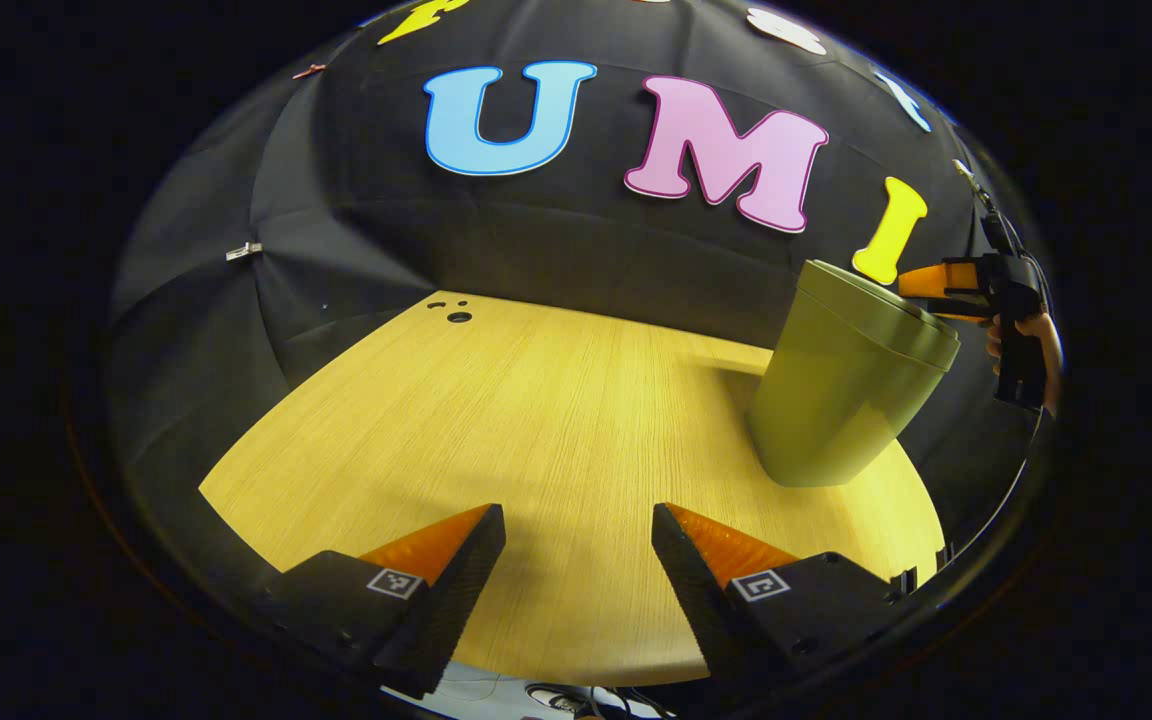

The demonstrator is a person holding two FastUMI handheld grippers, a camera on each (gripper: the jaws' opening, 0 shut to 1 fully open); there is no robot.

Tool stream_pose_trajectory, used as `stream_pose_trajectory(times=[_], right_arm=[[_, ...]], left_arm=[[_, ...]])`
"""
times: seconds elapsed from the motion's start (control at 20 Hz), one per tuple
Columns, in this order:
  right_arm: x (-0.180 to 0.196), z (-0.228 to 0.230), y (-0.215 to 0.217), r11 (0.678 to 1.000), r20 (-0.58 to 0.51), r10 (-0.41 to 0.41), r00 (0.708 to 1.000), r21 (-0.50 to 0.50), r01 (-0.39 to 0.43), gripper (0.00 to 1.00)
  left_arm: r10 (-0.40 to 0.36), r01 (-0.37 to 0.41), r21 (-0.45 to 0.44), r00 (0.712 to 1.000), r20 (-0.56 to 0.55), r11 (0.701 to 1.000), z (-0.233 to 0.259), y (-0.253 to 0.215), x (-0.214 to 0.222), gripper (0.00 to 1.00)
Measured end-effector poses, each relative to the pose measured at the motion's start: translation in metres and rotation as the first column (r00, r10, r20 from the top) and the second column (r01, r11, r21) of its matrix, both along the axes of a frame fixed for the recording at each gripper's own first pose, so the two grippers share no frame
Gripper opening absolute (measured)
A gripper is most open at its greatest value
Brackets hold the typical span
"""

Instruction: Press the lid of the desktop garbage bin to open it, pick up the crumpled paper on the desktop and throw it into the bin, then pick up the pop can on the desktop and drop it into the bin, and finally close the garbage bin lid.

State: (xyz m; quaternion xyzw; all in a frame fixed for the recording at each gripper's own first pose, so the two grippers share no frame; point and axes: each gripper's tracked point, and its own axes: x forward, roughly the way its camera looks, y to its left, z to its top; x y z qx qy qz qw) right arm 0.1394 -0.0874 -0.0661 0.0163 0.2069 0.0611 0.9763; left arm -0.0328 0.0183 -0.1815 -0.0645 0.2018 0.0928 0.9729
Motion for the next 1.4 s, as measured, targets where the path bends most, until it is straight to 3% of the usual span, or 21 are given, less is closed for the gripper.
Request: stream_pose_trajectory(times=[0.4, 0.65, 1.05, 1.4], right_arm=[[-0.005, -0.007, 0.002, 0.999, 0.006, -0.045, 0.999, 0.027, 0.045, 0.99], [0.000, -0.001, 0.005, 0.999, 0.076, -0.029, 0.997, 0.022, 0.028, 0.99], [-0.033, 0.009, 0.021, 0.999, 0.181, 0.009, 0.983, 0.042, -0.016, 1.00], [-0.081, 0.036, 0.042, 1.000, 0.261, -0.009, 0.965, 0.002, 0.008, 1.00]], left_arm=[[-0.009, 0.008, -0.008, 1.000, -0.007, 1.000, -0.002, -0.004, 0.009, 0.96], [-0.026, 0.026, -0.006, 1.000, -0.007, 1.000, 0.000, -0.010, 0.025, 0.96], [0.015, -0.018, 0.037, 0.996, 0.086, 0.999, 0.042, -0.018, 0.053, 0.96], [-0.103, 0.078, 0.123, 0.973, 0.207, 0.989, 0.093, -0.028, 0.053, 0.96]])
